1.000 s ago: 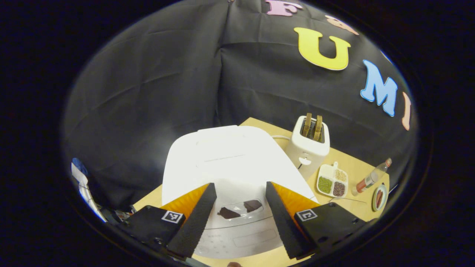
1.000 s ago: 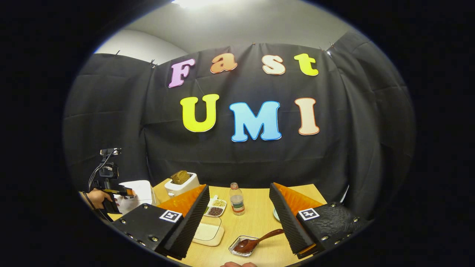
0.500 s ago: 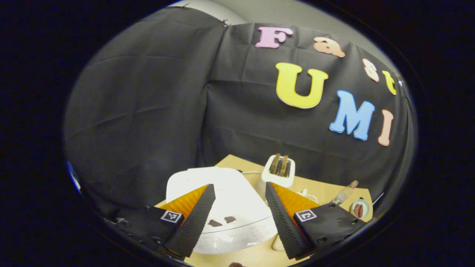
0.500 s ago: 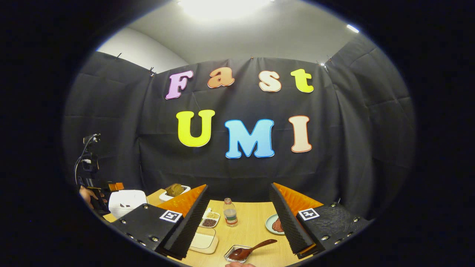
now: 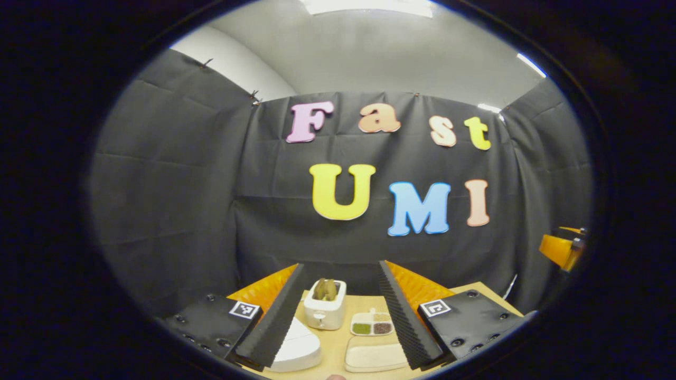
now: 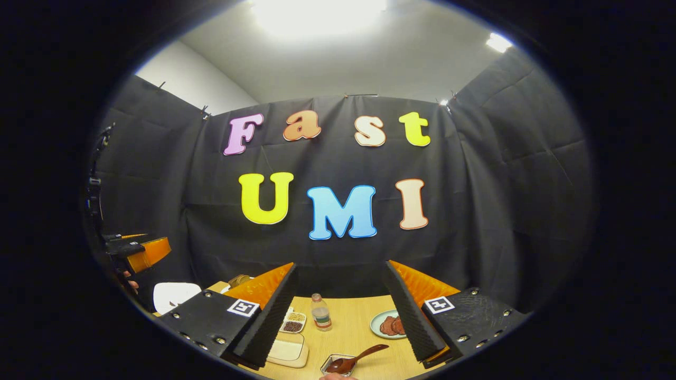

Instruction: Close the left gripper, press the button to open the rice cooker; take a wooden spoon from the chopstick holder with the right hand, scoop a spoonful of rice and pour it into the rice cooker, then put the wooden spoon back into the chopstick holder.

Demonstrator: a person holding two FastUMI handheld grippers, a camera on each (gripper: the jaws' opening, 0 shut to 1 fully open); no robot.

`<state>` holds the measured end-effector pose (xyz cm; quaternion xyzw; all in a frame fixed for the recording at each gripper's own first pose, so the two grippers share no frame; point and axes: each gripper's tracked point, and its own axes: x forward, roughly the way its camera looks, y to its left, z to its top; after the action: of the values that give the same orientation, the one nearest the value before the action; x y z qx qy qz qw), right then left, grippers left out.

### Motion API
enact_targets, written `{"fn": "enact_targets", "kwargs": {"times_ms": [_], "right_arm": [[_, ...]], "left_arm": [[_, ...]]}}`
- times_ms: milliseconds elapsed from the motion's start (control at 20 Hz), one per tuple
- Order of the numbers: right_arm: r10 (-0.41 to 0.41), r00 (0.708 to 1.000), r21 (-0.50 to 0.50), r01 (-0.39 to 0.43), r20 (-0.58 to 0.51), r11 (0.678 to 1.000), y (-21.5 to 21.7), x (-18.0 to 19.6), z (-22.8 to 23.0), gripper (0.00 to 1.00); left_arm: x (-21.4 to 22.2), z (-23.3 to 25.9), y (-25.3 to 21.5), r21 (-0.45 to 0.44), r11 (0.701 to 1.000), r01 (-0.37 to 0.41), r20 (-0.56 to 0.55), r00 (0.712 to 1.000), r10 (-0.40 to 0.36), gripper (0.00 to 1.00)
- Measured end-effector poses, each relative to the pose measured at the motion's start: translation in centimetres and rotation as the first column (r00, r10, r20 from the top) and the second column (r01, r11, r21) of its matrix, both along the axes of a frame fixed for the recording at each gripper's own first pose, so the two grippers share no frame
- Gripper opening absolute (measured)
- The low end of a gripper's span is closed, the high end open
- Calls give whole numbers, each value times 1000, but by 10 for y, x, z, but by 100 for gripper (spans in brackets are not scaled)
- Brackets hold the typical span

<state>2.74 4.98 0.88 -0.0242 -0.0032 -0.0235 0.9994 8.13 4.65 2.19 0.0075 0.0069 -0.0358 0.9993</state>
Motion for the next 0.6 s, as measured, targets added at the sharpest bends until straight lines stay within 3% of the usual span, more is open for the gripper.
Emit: {"fn": "enact_targets", "kwargs": {"times_ms": [250,400,600], "right_arm": [[-31,999,77,28,43,997,-10,-5,16,98],[-50,998,75,46,49,996,-14,-2,18,98],[-34,999,49,33,13,998,-3,-3,8,98]], "left_arm": [[-19,6,-61,-1,995,101,20,995,-101,92],[-14,5,-62,-33,993,115,14,993,-115,96],[-12,5,-51,-36,994,107,14,994,-107,93]]}}
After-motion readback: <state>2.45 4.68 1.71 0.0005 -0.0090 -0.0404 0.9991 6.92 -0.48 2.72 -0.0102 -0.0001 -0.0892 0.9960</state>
